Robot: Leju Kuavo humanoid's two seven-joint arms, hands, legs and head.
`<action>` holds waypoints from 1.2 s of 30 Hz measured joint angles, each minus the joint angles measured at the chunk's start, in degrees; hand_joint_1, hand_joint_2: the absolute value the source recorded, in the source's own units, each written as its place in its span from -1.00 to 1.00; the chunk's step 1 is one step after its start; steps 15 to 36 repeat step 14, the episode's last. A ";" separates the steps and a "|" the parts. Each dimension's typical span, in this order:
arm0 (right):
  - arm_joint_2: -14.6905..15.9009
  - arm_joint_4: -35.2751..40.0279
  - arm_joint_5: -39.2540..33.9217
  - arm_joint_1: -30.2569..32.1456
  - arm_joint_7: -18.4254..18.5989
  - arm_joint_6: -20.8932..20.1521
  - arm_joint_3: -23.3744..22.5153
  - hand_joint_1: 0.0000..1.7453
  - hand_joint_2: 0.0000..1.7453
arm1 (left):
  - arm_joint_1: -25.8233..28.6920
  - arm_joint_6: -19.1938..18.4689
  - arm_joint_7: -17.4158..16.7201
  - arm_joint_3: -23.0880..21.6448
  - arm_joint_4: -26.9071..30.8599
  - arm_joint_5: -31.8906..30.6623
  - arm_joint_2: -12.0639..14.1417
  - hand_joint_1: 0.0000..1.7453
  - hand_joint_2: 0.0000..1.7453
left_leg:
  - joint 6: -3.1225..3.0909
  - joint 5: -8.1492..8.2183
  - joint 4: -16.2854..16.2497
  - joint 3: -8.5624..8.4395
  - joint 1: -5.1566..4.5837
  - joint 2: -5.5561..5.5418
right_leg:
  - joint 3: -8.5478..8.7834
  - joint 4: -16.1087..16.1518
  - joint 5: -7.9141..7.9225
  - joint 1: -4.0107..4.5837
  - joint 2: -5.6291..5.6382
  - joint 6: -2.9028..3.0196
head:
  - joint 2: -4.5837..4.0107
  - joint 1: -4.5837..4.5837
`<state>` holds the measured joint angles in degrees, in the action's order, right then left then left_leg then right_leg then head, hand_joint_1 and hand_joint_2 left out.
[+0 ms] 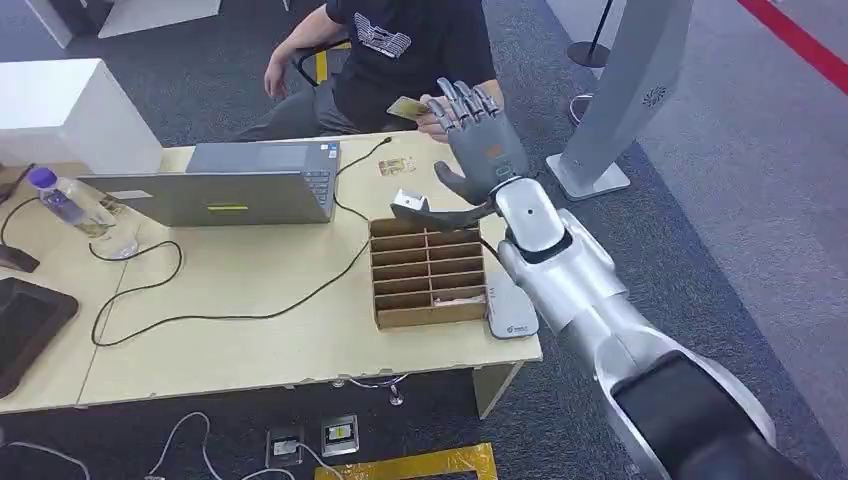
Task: Pass the card to the sensor for recognition and then transmit it.
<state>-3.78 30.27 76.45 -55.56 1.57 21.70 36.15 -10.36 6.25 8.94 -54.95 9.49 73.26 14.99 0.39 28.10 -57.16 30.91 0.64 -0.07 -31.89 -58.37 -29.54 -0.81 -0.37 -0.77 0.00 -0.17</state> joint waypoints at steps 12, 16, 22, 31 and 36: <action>4.07 -2.77 -3.26 -2.52 -1.25 3.75 0.22 -1.00 -1.00 | -0.02 -0.61 0.00 -0.07 0.00 -0.07 0.00 -1.00 -1.00 | 0.00 0.00 -0.03 -0.02 0.00 0.02 | -0.05 0.01 0.03 0.00 0.03 0.03 | 0.00 0.00; 5.38 -3.02 -4.35 -3.02 -1.75 5.93 -0.31 -1.00 -1.00 | -0.04 -0.61 0.00 -0.07 0.00 -0.07 0.02 -1.00 -1.00 | 0.00 0.00 -0.03 -0.02 0.00 0.03 | -0.04 0.01 0.03 0.00 0.04 0.03 | 0.00 0.00; 5.38 -3.02 -4.35 -3.02 -1.75 5.93 -0.31 -1.00 -1.00 | -0.04 -0.61 0.00 -0.07 0.00 -0.07 0.02 -1.00 -1.00 | 0.00 0.00 -0.03 -0.02 0.00 0.03 | -0.04 0.01 0.03 0.00 0.04 0.03 | 0.00 0.00; 5.38 -3.02 -4.35 -3.02 -1.75 5.93 -0.31 -1.00 -1.00 | -0.04 -0.61 0.00 -0.07 0.00 -0.07 0.02 -1.00 -1.00 | 0.00 0.00 -0.03 -0.02 0.00 0.03 | -0.04 0.01 0.03 0.00 0.04 0.03 | 0.00 0.00; 5.38 -3.02 -4.35 -3.02 -1.75 5.93 -0.31 -1.00 -1.00 | -0.04 -0.61 0.00 -0.07 0.00 -0.07 0.02 -1.00 -1.00 | 0.00 0.00 -0.03 -0.02 0.00 0.03 | -0.04 0.01 0.03 0.00 0.04 0.03 | 0.00 0.00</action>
